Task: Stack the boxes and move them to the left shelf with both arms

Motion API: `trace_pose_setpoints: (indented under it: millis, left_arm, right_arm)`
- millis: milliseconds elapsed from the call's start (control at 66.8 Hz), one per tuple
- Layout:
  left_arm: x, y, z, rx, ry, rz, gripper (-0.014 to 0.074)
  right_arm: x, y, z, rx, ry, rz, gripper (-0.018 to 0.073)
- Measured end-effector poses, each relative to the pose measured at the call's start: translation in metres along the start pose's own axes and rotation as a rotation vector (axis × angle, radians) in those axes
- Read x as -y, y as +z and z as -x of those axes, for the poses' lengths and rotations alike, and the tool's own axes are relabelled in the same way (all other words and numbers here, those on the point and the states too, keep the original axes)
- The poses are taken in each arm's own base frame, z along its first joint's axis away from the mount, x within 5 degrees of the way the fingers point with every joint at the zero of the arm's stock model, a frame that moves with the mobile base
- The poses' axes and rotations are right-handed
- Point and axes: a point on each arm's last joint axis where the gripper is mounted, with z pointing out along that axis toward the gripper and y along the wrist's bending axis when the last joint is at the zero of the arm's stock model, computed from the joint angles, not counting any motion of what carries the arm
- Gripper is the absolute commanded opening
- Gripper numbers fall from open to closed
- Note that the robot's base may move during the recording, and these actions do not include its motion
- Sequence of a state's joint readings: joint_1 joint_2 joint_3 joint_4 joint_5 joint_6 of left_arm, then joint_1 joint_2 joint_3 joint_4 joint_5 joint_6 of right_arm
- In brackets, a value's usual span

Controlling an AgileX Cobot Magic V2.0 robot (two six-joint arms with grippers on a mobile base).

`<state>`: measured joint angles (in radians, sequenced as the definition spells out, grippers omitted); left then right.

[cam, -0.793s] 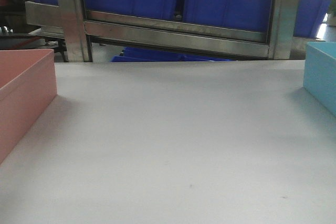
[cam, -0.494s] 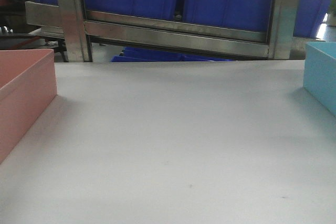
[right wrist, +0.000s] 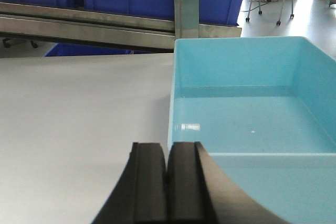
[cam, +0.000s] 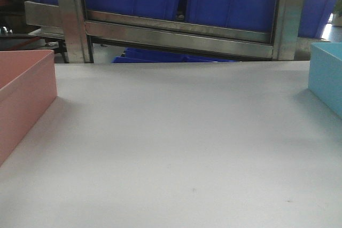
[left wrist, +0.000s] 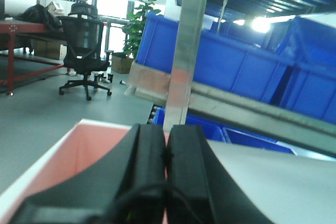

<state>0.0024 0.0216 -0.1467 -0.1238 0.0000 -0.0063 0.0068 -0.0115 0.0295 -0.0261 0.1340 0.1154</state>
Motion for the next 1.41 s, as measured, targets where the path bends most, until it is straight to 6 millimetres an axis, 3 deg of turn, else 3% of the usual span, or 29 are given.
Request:
trace_pose_setpoints:
  millis: [165, 284, 449, 569, 778, 1093, 1288, 1407]
  left_arm:
    - [0.01, 0.02, 0.062, -0.089, 0.009, -0.01, 0.0042]
    - [0.016, 0.047, 0.092, -0.243, 0.013, -0.01, 0.0181]
    - [0.02, 0.094, 0.107, -0.508, 0.013, -0.002, 0.0405]
    - [0.02, 0.127, 0.107, -0.656, 0.014, 0.005, 0.0475]
    - [0.01, 0.179, 0.093, -0.866, 0.027, 0.064, 0.0496]
    - [-0.065, 0.239, 0.067, -1.09, -0.004, 0.29, 0.0493]
    - [-0.093, 0.273, 0.027, -1.209, 0.052, 0.262, 0.0493]
    - [-0.106, 0.291, -0.012, -1.282, 0.057, 0.245, 0.0493]
  right_arm:
    - [0.0, 0.0, 0.0, 0.0, 0.0, 0.0, 0.0053]
    - [0.0, 0.0, 0.0, 0.0, 0.0, 0.0, 0.0053]
    - [0.0, 0.0, 0.0, 0.0, 0.0, 0.0, 0.0053]
    - [0.0, 0.0, 0.0, 0.0, 0.0, 0.0, 0.0053]
    - [0.0, 0.0, 0.0, 0.0, 0.0, 0.0, 0.0053]
    - [0.0, 0.0, 0.0, 0.0, 0.0, 0.0, 0.0053]
    - [0.0, 0.0, 0.0, 0.0, 0.0, 0.0, 0.0053]
    - [0.0, 0.0, 0.0, 0.0, 0.0, 0.0, 0.0053]
